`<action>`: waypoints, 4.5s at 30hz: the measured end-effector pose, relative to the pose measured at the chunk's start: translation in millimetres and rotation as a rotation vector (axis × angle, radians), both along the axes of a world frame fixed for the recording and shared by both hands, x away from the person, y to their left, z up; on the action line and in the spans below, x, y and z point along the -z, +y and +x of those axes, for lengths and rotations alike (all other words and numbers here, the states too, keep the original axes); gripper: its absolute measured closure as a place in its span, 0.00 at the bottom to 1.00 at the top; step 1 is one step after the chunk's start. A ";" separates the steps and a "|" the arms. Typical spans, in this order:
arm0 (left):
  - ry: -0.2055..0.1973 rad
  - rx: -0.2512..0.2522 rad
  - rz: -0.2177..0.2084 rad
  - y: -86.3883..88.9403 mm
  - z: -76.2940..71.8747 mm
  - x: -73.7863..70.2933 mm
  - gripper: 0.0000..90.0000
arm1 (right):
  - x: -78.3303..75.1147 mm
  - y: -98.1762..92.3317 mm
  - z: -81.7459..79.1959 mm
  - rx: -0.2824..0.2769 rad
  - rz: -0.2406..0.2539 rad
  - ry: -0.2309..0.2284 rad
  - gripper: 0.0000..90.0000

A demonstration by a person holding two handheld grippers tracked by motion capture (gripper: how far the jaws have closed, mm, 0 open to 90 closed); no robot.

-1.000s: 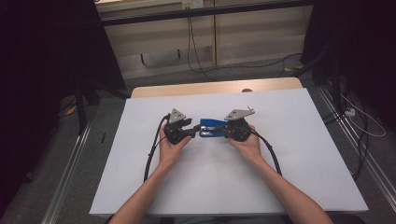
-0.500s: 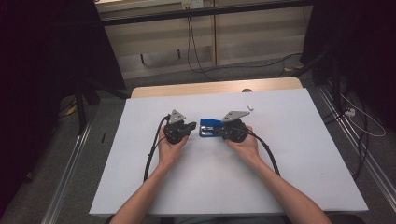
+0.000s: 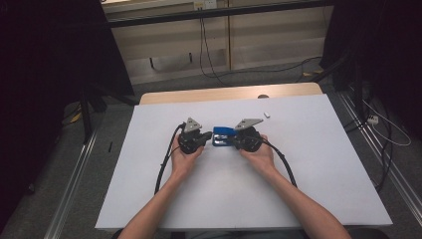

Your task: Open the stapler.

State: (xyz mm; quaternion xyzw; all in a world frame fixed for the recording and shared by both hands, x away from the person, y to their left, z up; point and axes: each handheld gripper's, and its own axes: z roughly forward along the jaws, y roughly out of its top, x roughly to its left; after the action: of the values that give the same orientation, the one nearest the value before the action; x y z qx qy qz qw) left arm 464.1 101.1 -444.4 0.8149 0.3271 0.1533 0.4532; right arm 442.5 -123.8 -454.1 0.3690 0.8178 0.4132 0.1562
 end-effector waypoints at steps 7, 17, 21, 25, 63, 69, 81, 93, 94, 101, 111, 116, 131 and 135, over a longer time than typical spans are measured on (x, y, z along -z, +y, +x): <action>-0.003 0.011 0.011 -3.3 2.5 3.8 1.00 | 1.5 -0.9 0.2 0.008 0.015 -0.001 1.00; -0.036 0.011 0.042 -6.9 4.0 1.8 1.00 | 1.5 -0.4 -0.1 0.006 0.011 -0.005 1.00; -0.033 0.013 0.044 -6.9 3.9 1.5 1.00 | 1.4 0.2 -0.5 0.010 0.005 -0.007 1.00; -0.034 0.008 0.034 -6.7 4.4 0.3 1.00 | 1.3 0.2 -0.2 0.008 0.005 -0.007 1.00; -0.044 0.015 -0.015 -8.2 6.9 -9.9 1.00 | 1.0 3.4 -2.1 0.022 -0.007 -0.019 1.00; -0.056 0.009 -0.015 -10.4 3.9 -14.7 1.00 | 0.8 3.7 -2.3 0.023 -0.008 -0.018 1.00; -0.061 0.002 -0.037 -12.1 4.1 -17.4 1.00 | -14.6 11.1 -3.7 0.033 0.025 -0.072 1.00; -0.066 0.008 -0.052 -14.0 4.6 -21.5 1.00 | -17.9 24.8 -3.3 0.063 0.020 -0.105 1.00; -0.067 0.008 -0.055 -14.2 4.4 -21.8 1.00 | -17.8 24.8 -3.5 0.066 0.021 -0.105 1.00; -0.068 0.015 -0.059 -14.3 4.7 -22.5 1.00 | -18.8 25.1 -4.7 0.095 0.015 -0.131 1.00; -0.044 0.008 -0.025 -16.1 8.7 -13.2 1.00 | -18.8 25.1 -4.4 0.100 0.019 -0.133 1.00; -0.043 0.017 -0.007 -19.5 9.0 -10.5 1.00 | -19.2 25.0 -4.5 0.101 0.016 -0.134 1.00; -0.027 0.045 0.020 -20.3 11.4 -4.5 1.00 | -17.4 28.6 -5.0 0.123 0.018 -0.136 1.00; -0.020 0.044 0.035 -20.8 11.5 -0.1 1.00 | -17.3 29.1 -4.9 0.127 0.020 -0.132 1.00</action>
State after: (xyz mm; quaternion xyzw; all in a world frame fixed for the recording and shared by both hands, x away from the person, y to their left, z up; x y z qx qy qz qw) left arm 475.6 80.3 -444.3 0.8282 0.3019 0.1571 0.4454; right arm 437.6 -94.7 -436.8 0.3936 0.7764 0.4341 0.2321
